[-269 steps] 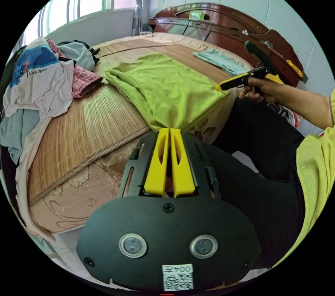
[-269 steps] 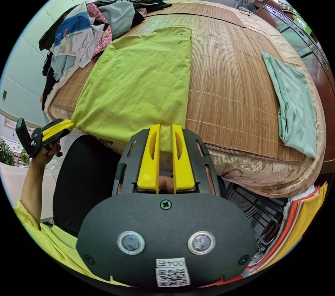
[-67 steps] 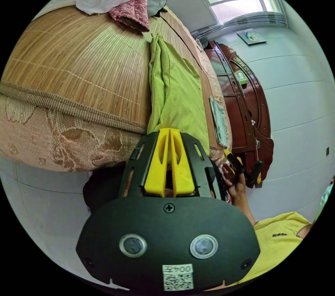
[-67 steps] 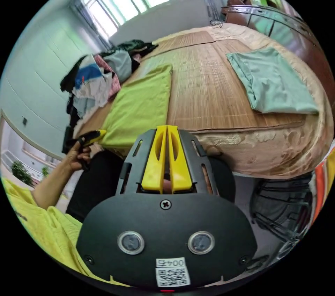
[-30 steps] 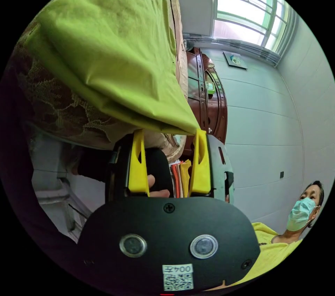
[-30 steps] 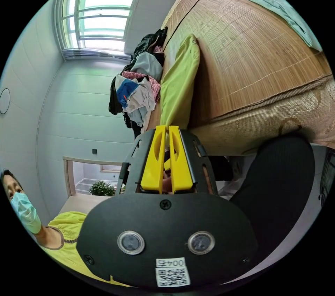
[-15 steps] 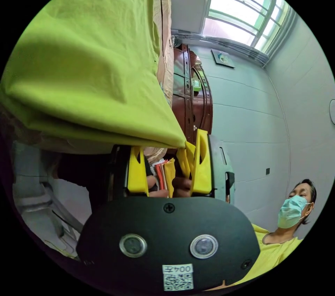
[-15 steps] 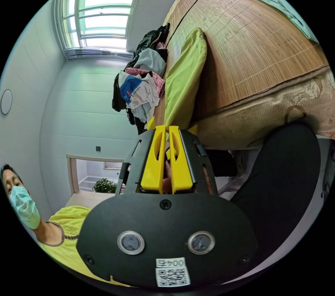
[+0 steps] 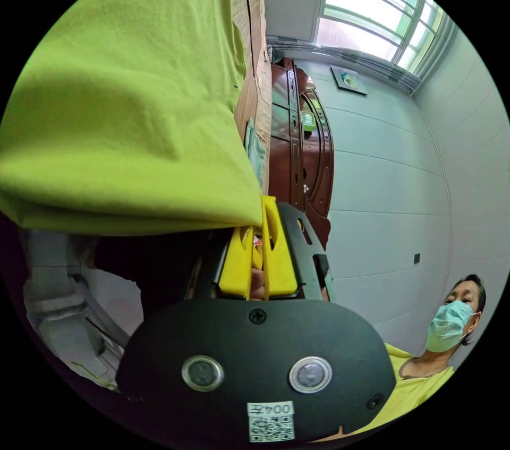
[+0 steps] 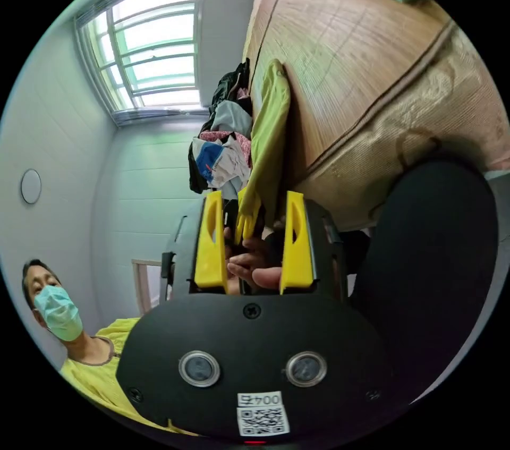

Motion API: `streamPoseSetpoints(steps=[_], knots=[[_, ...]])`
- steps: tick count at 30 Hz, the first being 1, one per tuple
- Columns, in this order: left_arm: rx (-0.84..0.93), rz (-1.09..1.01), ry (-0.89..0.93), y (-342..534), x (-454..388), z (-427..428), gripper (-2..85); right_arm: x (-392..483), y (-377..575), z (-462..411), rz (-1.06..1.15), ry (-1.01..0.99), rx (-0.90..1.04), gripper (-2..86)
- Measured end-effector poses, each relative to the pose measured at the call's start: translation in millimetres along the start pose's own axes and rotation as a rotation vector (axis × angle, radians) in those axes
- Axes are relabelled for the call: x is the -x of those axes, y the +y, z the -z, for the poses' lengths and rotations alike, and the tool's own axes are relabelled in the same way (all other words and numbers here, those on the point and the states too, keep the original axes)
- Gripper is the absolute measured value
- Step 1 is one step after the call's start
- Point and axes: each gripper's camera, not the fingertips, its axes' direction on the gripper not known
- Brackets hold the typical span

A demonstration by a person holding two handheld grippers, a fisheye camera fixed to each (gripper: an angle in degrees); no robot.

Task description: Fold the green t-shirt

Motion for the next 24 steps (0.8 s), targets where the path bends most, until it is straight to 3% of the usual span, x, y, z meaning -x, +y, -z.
streamPoseSetpoints(steps=[5,9,12,16,19,24], knots=[[0.029,-0.008,-0.012,-9,-4,-27,4.7,-12,-29,-22,-0.036,-0.047,0.027,16.5],[0.083,-0.04,-0.018,-13,-11,-48,5.4,-25,-53,-38,-0.088,-0.049,0.08,11.1],[0.18,-0.069,-0.006,-14,-21,-69,6.2,-27,-65,-49,-0.067,-0.043,0.139,6.8],[0.373,-0.191,0.07,-9,-57,-95,6.6,-14,-77,-50,0.031,0.116,0.197,1.6],[0.47,-0.408,-0.068,-27,-111,-109,7.3,-2,-91,-36,0.109,0.254,0.223,0.7],[0.4,-0.745,-0.495,-106,-182,-128,9.7,-1,-132,3,0.133,0.38,0.247,0.5]])
